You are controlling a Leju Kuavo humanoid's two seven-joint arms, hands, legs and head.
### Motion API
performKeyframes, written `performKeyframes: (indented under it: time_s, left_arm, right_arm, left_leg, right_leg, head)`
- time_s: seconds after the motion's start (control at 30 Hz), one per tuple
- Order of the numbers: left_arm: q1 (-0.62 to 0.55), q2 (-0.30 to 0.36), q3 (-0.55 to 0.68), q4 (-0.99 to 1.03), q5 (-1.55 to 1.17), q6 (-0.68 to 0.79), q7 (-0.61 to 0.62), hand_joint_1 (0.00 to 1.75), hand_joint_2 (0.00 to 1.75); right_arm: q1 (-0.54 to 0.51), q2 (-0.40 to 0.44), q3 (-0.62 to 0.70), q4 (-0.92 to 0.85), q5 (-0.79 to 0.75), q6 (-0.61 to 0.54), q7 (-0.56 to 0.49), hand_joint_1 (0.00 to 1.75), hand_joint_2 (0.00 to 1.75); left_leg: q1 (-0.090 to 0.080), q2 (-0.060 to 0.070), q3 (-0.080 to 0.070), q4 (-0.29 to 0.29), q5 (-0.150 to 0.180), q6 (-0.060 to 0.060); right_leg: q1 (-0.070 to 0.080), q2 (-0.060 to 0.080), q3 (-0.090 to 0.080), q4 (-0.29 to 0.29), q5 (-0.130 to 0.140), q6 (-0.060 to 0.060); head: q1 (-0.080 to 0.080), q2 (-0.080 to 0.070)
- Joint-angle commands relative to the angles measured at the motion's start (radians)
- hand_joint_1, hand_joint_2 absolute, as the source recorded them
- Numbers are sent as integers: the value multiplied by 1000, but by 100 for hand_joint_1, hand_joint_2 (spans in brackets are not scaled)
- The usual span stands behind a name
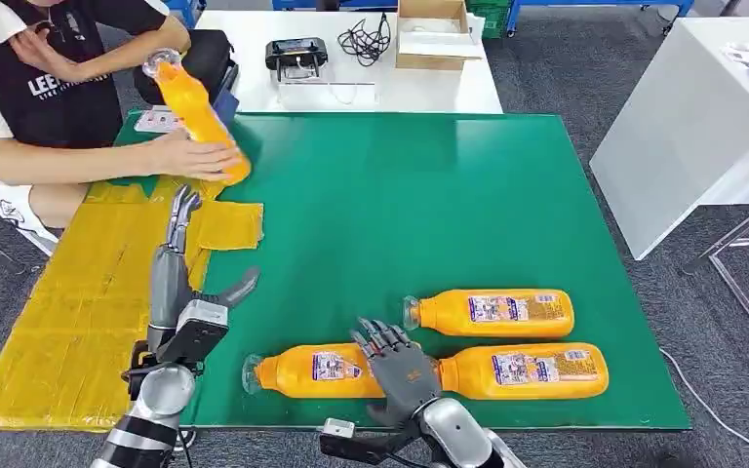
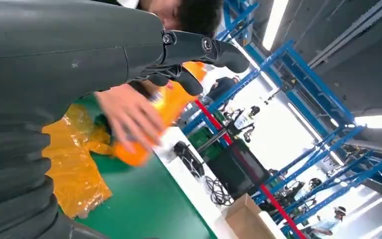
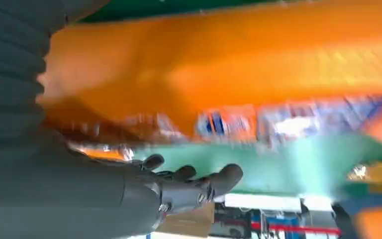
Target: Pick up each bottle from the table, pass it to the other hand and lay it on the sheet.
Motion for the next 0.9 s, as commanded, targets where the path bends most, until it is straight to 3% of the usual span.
performKeyframes:
  time_s: [0.03, 0.07, 0.13, 0.17, 0.23, 0.27, 0.3, 0.4, 0.6, 0.67, 0.7, 0.73, 0.77, 0.9]
  left_arm:
    - [-21, -20, -51, -9, 6, 0, -1, 0, 175]
    - [-23, -19, -64, -14, 7, 3, 0, 0, 175]
    - [-27, -18, -81, -15, 6, 4, -1, 0, 175]
    - [-27, -18, -81, -15, 6, 4, -1, 0, 175]
    - [-34, -15, -98, -14, 4, 7, -1, 0, 175]
    - [-33, -13, -104, -17, 4, 9, -1, 0, 175]
    - [-31, -13, -108, -22, 6, 10, -1, 0, 175]
    - [-19, -9, -115, -44, 9, 14, 0, 0, 175]
    - [3, -4, -132, -73, 23, -6, 11, 0, 175]
    - [6, -1, -140, -72, 86, -72, 31, 0, 175]
    - [6, -1, -140, -72, 86, -72, 31, 0, 175]
    - [7, 18, -157, -71, 251, -255, 66, 0, 175]
    - [13, 21, -151, -76, 328, -328, 40, 0, 175]
    - [39, 17, -151, -121, 431, -451, 25, 0, 175]
  right_arm:
    - [-82, 35, -50, 293, -9, 43, 24, 84, 175]
    - [-89, 41, -59, 321, -19, 43, 25, 84, 175]
    - [-95, 49, -72, 349, -30, 37, 13, 115, 175]
    - [-95, 49, -72, 349, -30, 37, 13, 115, 175]
    - [-94, 56, -96, 364, -57, 15, -18, 145, 175]
    - [-87, 58, -109, 357, -65, -15, -31, 148, 175]
    - [-75, 60, -125, 337, -79, -44, -47, 171, 175]
    - [-44, 58, -148, 271, -90, -81, -68, 175, 175]
    - [78, 75, -264, 8, -173, -314, -197, 175, 175]
    - [116, 96, -310, -54, -216, -412, -280, 175, 175]
    - [116, 96, -310, -54, -216, -412, -280, 175, 175]
    - [137, 109, -333, -93, -258, -464, -325, 173, 175]
    - [144, 118, -349, -107, -289, -500, -360, 171, 175]
    - [176, 159, -432, -166, -330, -509, -446, 173, 175]
  left_leg:
    - [1, 0, 3, -2, 0, -1]
    - [1, -1, 3, -1, 0, -1]
    - [1, -1, 5, -1, 0, -1]
    - [1, -2, 5, -1, 1, -1]
    - [1, -1, 7, -1, 0, -1]
    - [1, -3, 8, -1, 1, -1]
    - [1, -3, 9, -2, 0, -2]
    - [1, -2, 9, -1, -1, -2]
    - [0, -3, 8, -1, 0, 0]
    - [0, -3, 6, -1, 0, 0]
    - [0, -2, 4, 0, 0, 1]
    - [-1, -2, 2, 0, 1, 1]
    - [0, -1, 2, 0, 0, 0]
    - [0, -1, -1, 0, 1, 1]
  right_leg:
    - [1, 0, 4, -2, 0, -1]
    - [1, -1, 4, -2, 0, -1]
    - [0, -1, 4, -2, 0, 0]
    - [1, -1, 5, -2, 0, -1]
    - [1, -1, 3, -2, 0, -1]
    - [1, -3, 1, -3, 0, -1]
    - [1, -3, -1, -3, 0, -2]
    - [1, -2, -2, -3, 0, -2]
    - [0, -3, 0, -2, -1, -1]
    - [0, -2, 6, -2, -1, 0]
    - [0, -1, 5, -1, 0, 1]
    - [0, -1, 3, 0, 1, 2]
    - [0, 0, 3, 0, 0, 1]
    - [0, -1, -1, 0, 0, 1]
  head:
    - [0, 0]
    - [0, 0]
    - [0, 0]
    - [0, 0]
    - [0, 0]
    - [0, 0]
    - [0, 0]
    - [0, 0]
    - [0, 0]
    - [0, 0]
    - [0, 0]
    - [0, 0]
    - [0, 0]
    - [0, 0]
